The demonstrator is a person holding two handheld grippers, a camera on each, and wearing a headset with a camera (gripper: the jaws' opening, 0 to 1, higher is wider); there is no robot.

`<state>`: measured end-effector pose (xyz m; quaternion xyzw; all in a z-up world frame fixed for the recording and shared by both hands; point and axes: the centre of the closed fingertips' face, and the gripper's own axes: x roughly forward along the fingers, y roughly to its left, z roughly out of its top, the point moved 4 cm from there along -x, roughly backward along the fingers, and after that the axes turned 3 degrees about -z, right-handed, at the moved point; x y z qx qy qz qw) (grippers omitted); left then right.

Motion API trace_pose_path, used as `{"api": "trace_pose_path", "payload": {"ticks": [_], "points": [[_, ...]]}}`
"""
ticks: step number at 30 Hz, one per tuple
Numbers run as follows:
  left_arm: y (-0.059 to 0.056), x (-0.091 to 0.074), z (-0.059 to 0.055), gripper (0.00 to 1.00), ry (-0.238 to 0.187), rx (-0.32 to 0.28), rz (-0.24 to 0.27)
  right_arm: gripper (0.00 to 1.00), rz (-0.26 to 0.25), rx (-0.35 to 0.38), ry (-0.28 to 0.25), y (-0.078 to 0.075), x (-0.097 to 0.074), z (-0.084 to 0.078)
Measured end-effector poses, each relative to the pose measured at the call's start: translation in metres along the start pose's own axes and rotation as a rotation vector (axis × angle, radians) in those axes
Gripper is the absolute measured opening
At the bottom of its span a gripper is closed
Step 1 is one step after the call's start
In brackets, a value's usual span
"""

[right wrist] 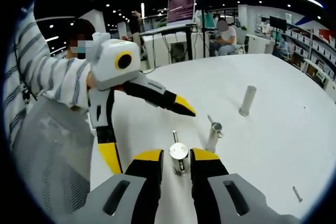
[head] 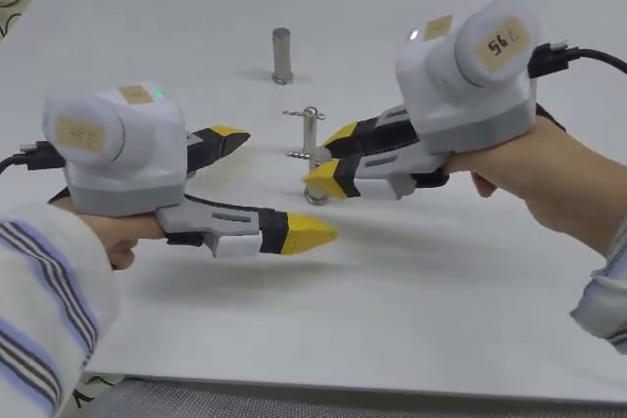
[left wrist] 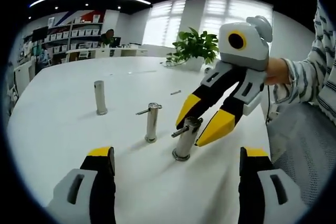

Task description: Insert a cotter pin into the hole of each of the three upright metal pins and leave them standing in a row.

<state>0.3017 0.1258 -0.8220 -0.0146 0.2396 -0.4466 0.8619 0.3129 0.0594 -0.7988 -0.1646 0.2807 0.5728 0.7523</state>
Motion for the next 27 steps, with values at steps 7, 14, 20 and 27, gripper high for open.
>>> {"api": "trace_pose_path", "payload": {"ticks": [7,14,20,27], "points": [[0.0022,-0.0002,-0.0031,0.99,0.021,-0.003,0.003,0.20,0.001,-0.027,0.008,0.0014,0.0054,0.0005],[0.0074,-0.0032,-0.0049,0.99,0.029,0.005,0.049,0.19,0.005,-0.025,0.015,-0.0017,0.0093,-0.0054],[0.0056,-0.0057,-0.0066,0.99,0.034,-0.003,0.046,0.16,0.002,-0.018,-0.015,-0.0047,0.0098,-0.0047],[0.0041,-0.0074,-0.0065,0.99,0.034,-0.013,0.042,0.14,0.038,-0.089,-0.018,-0.0064,0.0038,-0.0065]]}}
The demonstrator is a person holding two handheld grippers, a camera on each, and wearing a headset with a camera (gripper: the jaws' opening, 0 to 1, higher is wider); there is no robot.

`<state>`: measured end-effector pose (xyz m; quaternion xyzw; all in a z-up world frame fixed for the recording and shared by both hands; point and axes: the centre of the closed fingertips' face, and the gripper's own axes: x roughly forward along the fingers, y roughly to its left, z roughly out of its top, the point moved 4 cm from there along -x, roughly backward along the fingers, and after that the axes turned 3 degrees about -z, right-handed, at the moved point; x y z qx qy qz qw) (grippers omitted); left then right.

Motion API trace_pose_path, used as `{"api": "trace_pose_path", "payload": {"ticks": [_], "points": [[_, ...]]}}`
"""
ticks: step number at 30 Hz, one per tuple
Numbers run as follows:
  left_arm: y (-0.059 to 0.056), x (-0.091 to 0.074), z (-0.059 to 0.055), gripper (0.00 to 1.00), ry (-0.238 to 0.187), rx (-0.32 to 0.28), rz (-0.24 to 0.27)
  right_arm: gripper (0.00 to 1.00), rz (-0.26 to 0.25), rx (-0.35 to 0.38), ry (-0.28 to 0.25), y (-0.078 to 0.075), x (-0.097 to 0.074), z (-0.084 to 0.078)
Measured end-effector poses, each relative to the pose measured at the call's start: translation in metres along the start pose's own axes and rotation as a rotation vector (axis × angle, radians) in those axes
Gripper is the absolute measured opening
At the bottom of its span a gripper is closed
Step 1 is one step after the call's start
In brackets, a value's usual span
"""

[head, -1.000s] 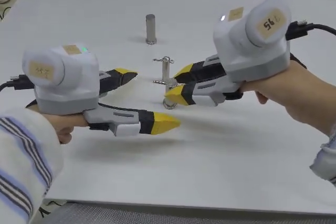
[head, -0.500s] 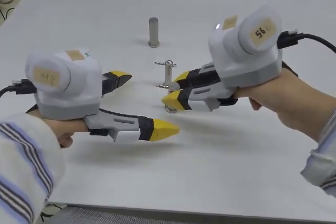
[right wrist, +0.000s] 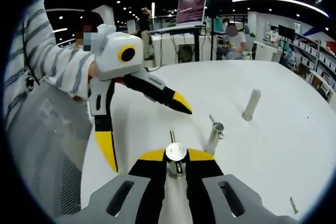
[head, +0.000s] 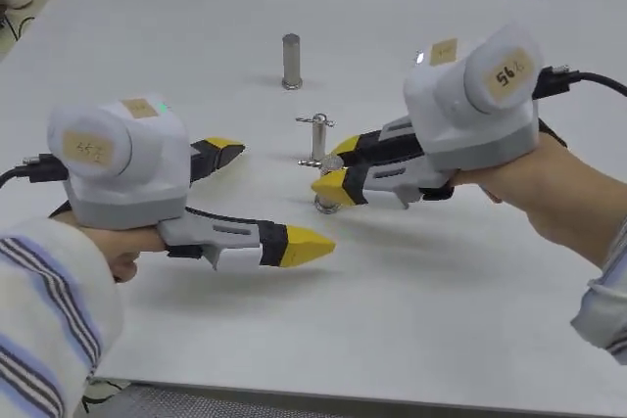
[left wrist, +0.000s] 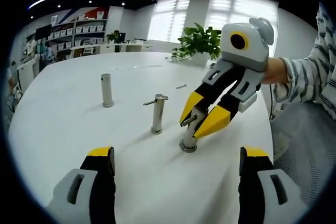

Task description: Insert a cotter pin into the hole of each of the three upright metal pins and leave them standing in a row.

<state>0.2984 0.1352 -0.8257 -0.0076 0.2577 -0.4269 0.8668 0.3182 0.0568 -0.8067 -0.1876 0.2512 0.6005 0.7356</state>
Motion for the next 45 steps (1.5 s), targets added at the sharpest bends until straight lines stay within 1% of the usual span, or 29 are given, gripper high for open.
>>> {"api": "trace_pose_path", "payload": {"ticks": [3,5,9,11,13,14,16,18,19,20,22,29,30,31,33,37,39,43,45], "points": [[-0.001,0.000,0.000,0.99,0.000,-0.002,-0.002,0.14,0.013,-0.013,-0.003,-0.005,-0.007,-0.003],[-0.001,0.000,0.000,0.99,-0.001,-0.003,-0.004,0.14,0.021,-0.023,-0.015,-0.014,-0.014,-0.004],[-0.002,0.000,0.000,0.99,0.008,0.001,-0.007,0.14,0.025,-0.043,-0.029,-0.027,-0.025,-0.004],[-0.003,0.000,0.000,0.99,0.014,0.006,-0.011,0.14,0.007,-0.032,-0.018,-0.045,-0.030,-0.010],[-0.004,0.000,-0.001,0.99,0.018,0.005,-0.012,0.14,-0.010,-0.039,-0.008,-0.054,-0.034,-0.013],[-0.005,0.000,-0.001,0.99,0.020,0.003,-0.012,0.14,-0.012,-0.040,-0.004,-0.060,-0.038,-0.015],[-0.005,0.000,-0.002,0.99,0.026,0.005,-0.010,0.14,-0.007,-0.034,-0.004,-0.065,-0.042,-0.016],[-0.005,0.000,-0.004,0.99,0.034,-0.001,-0.013,0.14,0.003,-0.028,-0.009,-0.067,-0.044,-0.017],[-0.007,0.001,-0.005,0.99,0.044,-0.022,-0.030,0.14,0.007,-0.023,-0.011,-0.068,-0.045,-0.019],[-0.009,0.001,-0.004,0.99,0.041,-0.020,-0.042,0.14,0.010,-0.020,-0.010,-0.068,-0.045,-0.020],[-0.010,0.002,-0.002,0.99,0.041,0.000,-0.041,0.14,0.020,-0.019,-0.006,-0.066,-0.045,-0.023],[-0.011,0.002,0.003,0.99,0.037,0.006,-0.045,0.14,0.036,-0.028,0.007,-0.066,-0.043,-0.031],[-0.011,0.002,0.004,0.99,0.037,0.007,-0.047,0.14,0.035,-0.028,0.001,-0.067,-0.043,-0.031],[-0.014,0.002,0.004,0.98,0.035,0.004,-0.061,0.14,0.038,-0.019,-0.002,-0.068,-0.041,-0.031],[-0.017,0.001,0.004,0.95,0.032,0.007,-0.069,0.14,0.046,-0.018,-0.007,-0.067,-0.042,-0.029],[-0.020,0.002,0.004,0.95,0.034,0.002,-0.072,0.14,0.075,-0.009,-0.027,-0.064,-0.041,-0.028],[-0.020,0.002,0.004,0.96,0.035,0.000,-0.074,0.14,0.071,-0.005,-0.035,-0.063,-0.041,-0.028],[-0.022,0.003,0.004,0.96,0.037,-0.002,-0.079,0.15,0.078,-0.004,-0.039,-0.063,-0.041,-0.029],[-0.024,0.003,0.004,0.95,0.043,-0.006,-0.090,0.15,0.086,-0.022,-0.036,-0.061,-0.041,-0.028]]}}
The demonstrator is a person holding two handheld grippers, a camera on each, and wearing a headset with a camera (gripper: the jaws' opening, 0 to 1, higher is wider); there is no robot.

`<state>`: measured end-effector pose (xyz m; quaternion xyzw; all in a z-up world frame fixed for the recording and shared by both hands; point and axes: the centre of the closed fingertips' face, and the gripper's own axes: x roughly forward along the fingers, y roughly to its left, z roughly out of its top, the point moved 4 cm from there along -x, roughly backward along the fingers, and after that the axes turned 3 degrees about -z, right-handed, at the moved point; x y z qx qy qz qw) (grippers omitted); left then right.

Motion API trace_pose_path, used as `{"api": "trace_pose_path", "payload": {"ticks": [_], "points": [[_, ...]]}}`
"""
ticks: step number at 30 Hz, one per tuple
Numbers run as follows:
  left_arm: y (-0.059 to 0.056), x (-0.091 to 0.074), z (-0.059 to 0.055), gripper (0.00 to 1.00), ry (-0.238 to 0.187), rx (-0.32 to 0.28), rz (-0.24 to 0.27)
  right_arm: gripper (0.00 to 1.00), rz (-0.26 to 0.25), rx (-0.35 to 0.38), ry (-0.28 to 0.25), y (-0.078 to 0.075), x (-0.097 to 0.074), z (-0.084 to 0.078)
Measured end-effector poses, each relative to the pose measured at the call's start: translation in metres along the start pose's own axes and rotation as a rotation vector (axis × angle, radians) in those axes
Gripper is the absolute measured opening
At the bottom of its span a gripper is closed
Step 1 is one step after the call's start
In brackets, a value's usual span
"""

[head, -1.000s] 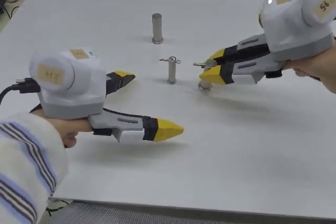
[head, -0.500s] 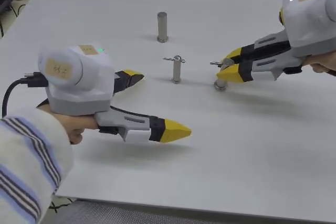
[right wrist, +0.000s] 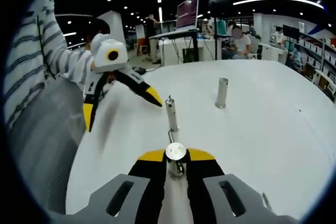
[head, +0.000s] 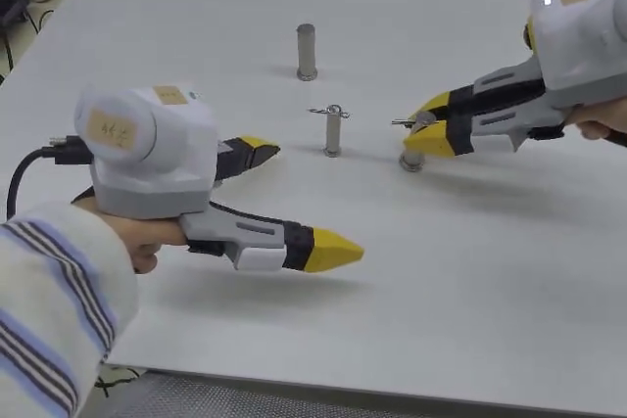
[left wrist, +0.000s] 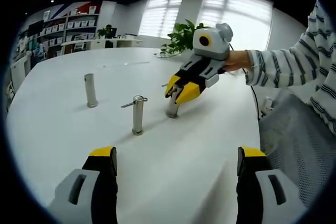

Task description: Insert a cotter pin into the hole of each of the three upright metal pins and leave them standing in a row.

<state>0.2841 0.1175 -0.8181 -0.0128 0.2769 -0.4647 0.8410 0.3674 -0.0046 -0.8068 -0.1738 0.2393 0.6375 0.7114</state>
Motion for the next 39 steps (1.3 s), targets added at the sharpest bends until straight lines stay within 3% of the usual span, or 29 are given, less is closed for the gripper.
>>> {"api": "trace_pose_path", "payload": {"ticks": [6,14,27,35,39], "points": [[-0.001,0.000,0.001,0.95,0.003,0.004,-0.004,0.16,-0.019,0.015,-0.007,-0.001,0.000,0.000],[0.000,-0.001,0.001,0.95,0.006,0.004,0.003,0.15,-0.058,-0.026,-0.003,-0.002,0.002,0.001],[0.001,-0.004,0.002,0.95,0.012,0.000,0.006,0.20,-0.043,0.034,-0.009,-0.004,0.001,-0.002],[0.000,-0.007,0.003,0.95,0.017,0.010,0.011,0.29,-0.085,0.072,-0.079,0.004,-0.018,0.005],[0.001,-0.010,0.005,0.95,0.012,0.005,0.017,0.38,-0.124,0.073,-0.087,0.011,-0.031,0.006]]}}
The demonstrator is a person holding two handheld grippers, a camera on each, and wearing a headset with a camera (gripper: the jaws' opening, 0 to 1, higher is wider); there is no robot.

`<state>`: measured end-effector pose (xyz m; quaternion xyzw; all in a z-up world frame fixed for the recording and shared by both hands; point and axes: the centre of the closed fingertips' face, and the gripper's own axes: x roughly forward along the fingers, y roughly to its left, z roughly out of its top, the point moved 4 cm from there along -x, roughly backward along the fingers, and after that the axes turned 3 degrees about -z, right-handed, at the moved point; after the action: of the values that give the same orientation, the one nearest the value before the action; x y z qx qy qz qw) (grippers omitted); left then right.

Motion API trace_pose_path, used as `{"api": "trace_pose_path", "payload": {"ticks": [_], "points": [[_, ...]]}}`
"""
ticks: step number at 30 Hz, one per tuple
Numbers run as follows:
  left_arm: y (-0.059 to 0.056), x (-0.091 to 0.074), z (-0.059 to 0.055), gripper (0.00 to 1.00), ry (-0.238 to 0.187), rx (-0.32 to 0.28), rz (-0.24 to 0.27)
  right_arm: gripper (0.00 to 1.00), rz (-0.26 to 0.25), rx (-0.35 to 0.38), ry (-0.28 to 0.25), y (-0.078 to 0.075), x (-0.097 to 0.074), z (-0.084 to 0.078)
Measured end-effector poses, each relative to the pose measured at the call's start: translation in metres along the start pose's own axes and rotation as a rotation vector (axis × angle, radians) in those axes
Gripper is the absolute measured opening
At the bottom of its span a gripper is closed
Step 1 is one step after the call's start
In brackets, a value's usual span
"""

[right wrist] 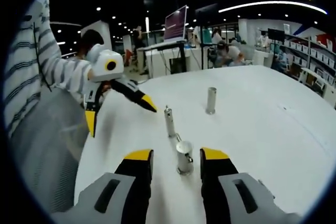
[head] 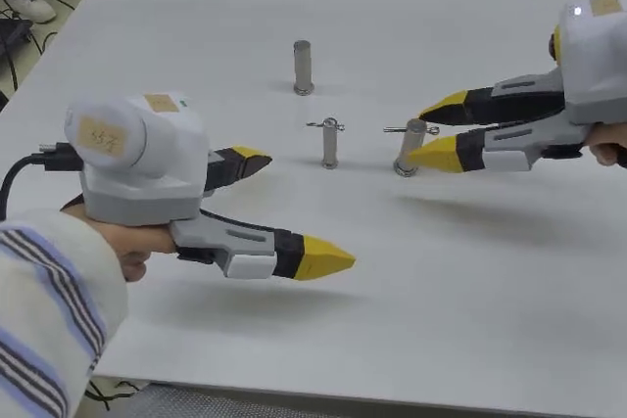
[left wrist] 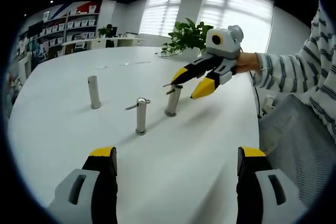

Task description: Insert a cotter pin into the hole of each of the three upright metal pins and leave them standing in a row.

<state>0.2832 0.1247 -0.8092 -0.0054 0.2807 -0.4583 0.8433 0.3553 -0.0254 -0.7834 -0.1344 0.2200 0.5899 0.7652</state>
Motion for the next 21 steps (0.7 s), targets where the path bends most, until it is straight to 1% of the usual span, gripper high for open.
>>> {"api": "trace_pose_path", "payload": {"ticks": [1,2,4,5,6,8,10,12,13,15,17,20,21], "points": [[0.000,0.000,0.001,0.95,-0.004,0.000,0.002,0.40,-0.007,0.007,-0.003,0.001,-0.003,0.000],[0.001,-0.001,0.002,0.95,-0.007,-0.001,0.005,0.43,-0.026,0.036,-0.016,0.002,-0.007,0.002],[0.002,-0.002,0.005,0.95,-0.019,-0.003,0.008,0.47,-0.036,0.056,-0.037,0.005,-0.012,0.005],[0.003,-0.002,0.006,0.95,-0.024,-0.006,0.008,0.50,-0.046,0.072,-0.036,0.006,-0.015,0.005],[0.004,-0.002,0.006,0.96,-0.025,-0.011,0.008,0.54,-0.069,0.070,-0.033,0.007,-0.019,0.006],[0.005,-0.001,0.007,0.97,-0.024,-0.001,0.014,0.62,-0.085,0.068,-0.028,0.010,-0.024,0.007],[0.006,-0.001,0.008,0.97,-0.021,0.001,0.013,0.68,-0.105,0.089,-0.030,0.013,-0.031,0.006],[0.007,-0.001,0.009,0.97,-0.023,0.002,0.014,0.69,-0.119,0.114,-0.036,0.016,-0.038,0.004],[0.007,-0.002,0.010,0.97,-0.023,0.004,0.015,0.69,-0.122,0.121,-0.036,0.017,-0.041,0.003],[0.009,-0.003,0.011,0.97,-0.024,0.005,0.018,0.69,-0.148,0.123,-0.017,0.019,-0.050,-0.006],[0.010,-0.004,0.012,0.97,-0.024,0.005,0.020,0.71,-0.160,0.139,0.005,0.023,-0.058,-0.015],[0.011,-0.006,0.013,0.96,-0.023,0.007,0.026,0.77,-0.195,0.188,0.012,0.027,-0.069,-0.026],[0.012,-0.007,0.013,0.96,-0.023,0.006,0.027,0.79,-0.205,0.221,0.002,0.030,-0.073,-0.031]]}}
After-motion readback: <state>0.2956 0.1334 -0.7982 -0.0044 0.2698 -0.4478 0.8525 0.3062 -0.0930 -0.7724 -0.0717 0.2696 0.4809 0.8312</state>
